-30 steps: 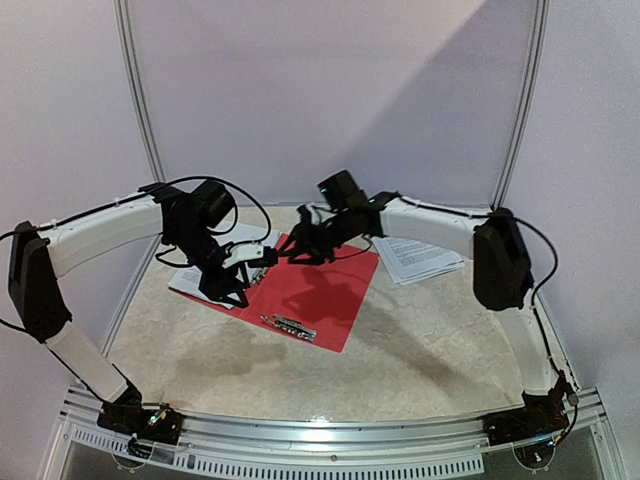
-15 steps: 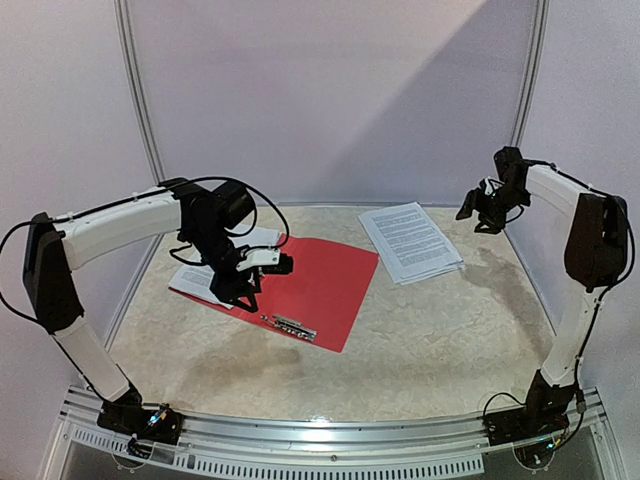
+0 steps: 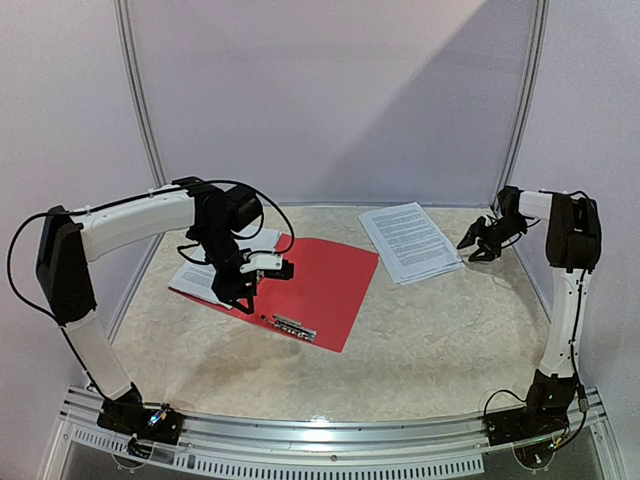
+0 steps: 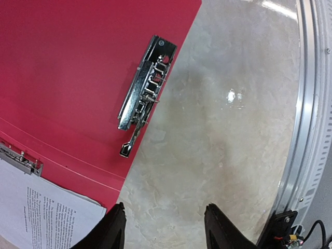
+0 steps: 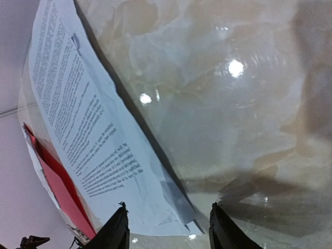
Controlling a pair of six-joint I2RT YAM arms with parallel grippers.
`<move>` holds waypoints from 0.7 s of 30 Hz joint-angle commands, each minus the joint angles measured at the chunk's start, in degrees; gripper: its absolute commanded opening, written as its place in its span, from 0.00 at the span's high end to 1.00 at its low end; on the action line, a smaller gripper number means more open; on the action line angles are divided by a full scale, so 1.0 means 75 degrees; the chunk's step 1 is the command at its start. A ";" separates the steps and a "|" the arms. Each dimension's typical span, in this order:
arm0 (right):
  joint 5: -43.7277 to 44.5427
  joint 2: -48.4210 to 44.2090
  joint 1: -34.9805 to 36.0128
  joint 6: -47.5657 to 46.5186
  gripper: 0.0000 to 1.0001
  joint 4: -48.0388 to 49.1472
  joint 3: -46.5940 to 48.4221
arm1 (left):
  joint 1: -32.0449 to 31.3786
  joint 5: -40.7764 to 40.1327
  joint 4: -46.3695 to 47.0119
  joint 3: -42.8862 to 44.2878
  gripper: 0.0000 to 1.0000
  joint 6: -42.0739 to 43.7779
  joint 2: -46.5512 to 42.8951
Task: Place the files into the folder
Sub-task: Pick up the file from the corner of the board.
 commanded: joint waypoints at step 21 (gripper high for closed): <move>-0.0619 -0.0288 -0.0077 0.0456 0.63 0.0889 -0.0727 | -0.0130 -0.0295 -0.0269 0.0298 0.49 -0.0027 0.0432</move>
